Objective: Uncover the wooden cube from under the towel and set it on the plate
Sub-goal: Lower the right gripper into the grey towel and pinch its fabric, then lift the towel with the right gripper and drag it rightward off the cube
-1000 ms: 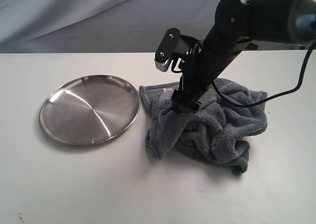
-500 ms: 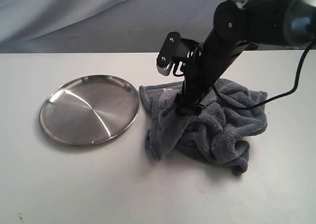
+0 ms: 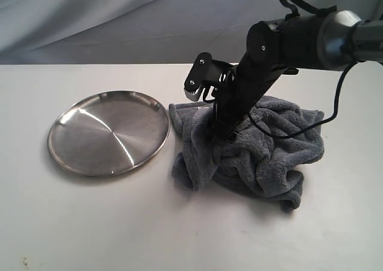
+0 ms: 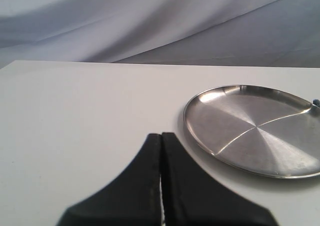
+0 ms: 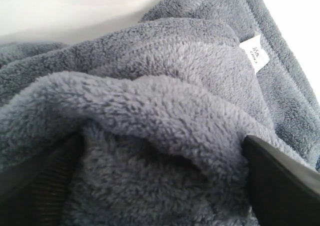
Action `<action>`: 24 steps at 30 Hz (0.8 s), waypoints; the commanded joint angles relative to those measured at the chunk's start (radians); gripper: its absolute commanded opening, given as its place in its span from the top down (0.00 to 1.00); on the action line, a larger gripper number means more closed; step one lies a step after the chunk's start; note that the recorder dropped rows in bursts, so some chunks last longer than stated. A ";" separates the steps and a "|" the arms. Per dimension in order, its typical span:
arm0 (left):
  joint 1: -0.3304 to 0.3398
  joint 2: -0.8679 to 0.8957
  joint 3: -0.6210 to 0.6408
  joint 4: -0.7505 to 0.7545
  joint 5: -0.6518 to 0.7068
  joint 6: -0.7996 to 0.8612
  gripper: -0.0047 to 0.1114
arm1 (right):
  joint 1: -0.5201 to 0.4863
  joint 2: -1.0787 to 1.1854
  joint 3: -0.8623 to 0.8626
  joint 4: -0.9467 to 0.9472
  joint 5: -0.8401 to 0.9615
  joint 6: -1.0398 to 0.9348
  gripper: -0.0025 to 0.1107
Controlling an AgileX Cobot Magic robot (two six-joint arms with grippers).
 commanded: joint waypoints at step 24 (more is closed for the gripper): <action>-0.005 -0.004 0.004 0.005 -0.013 -0.003 0.96 | 0.002 -0.194 0.018 0.040 0.077 0.003 0.98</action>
